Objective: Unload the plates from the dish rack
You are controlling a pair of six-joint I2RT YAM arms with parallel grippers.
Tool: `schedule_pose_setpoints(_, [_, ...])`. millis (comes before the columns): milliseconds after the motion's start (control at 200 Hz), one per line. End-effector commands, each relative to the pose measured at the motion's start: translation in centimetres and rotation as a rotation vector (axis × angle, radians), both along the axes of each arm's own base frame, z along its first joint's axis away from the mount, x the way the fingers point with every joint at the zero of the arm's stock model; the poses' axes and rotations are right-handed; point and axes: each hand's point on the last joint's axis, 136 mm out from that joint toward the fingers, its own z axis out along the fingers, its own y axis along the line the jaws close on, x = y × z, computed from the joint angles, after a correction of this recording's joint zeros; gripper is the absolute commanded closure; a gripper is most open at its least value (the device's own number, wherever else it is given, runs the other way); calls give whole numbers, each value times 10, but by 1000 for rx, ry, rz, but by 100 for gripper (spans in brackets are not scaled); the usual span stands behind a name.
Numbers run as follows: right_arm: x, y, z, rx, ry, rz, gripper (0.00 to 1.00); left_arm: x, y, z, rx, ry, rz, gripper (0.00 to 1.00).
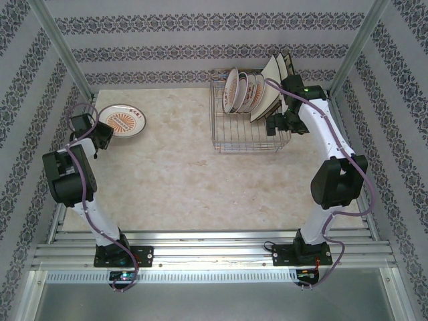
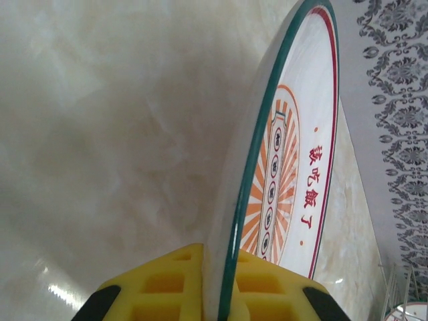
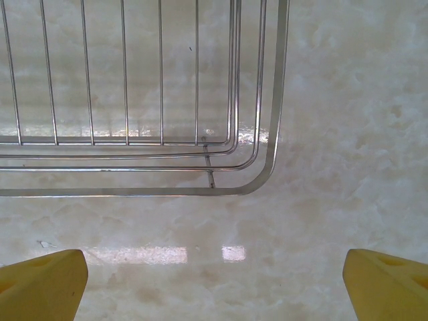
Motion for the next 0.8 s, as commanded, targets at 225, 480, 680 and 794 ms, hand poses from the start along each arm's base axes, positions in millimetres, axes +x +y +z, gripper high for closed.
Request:
schedule_pose_setpoints(225, [-4,-5,7,-3,-8,-2,2,37,29,0,47,-58,41,100])
schedule_pose_setpoints(480, [-4,-3,6,10,-8,0,2,46,39,-18,75,10,42,100])
schedule_pose_setpoints(680, [-5,0,8,10,-10,6,2,42,39,-31,82,63,29,93])
schedule_pose_setpoints(794, [-4,1,8,13,-14,9,2,37,36,-34,87,95,8,83])
